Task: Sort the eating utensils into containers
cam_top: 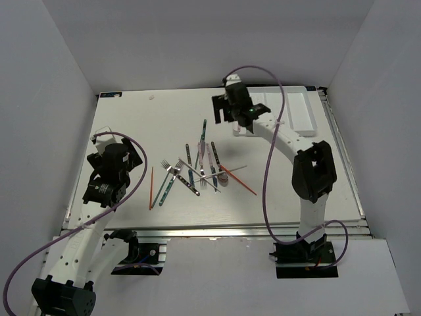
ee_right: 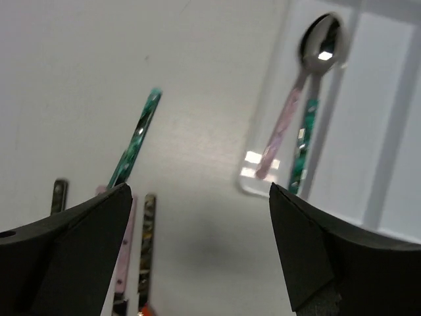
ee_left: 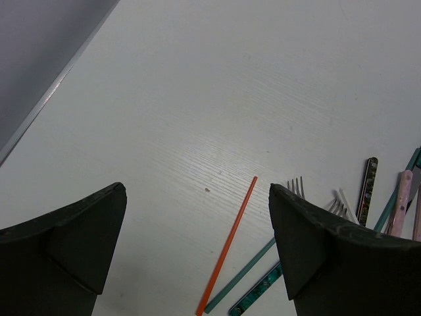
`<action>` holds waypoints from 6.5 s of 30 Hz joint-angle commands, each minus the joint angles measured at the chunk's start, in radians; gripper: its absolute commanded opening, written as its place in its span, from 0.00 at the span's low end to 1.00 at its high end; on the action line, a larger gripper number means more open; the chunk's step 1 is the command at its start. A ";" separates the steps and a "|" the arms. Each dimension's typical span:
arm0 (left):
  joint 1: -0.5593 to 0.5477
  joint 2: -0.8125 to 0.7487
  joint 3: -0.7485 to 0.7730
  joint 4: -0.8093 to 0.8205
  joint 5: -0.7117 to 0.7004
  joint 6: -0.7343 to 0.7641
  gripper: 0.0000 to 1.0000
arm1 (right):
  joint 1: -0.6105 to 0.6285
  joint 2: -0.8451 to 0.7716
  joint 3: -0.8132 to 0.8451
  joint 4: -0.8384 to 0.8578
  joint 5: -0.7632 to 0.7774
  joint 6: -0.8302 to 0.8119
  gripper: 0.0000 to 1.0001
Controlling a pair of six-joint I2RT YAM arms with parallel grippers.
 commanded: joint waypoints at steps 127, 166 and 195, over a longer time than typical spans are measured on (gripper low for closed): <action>-0.004 0.025 -0.003 0.006 0.014 0.007 0.98 | 0.008 -0.276 -0.473 0.352 -0.292 0.190 0.89; -0.004 -0.015 -0.008 0.006 0.030 0.007 0.98 | 0.249 0.271 -0.029 -0.089 0.117 0.209 0.15; -0.004 0.010 -0.008 0.009 0.033 0.007 0.98 | -0.031 0.086 0.076 0.078 0.206 0.052 0.00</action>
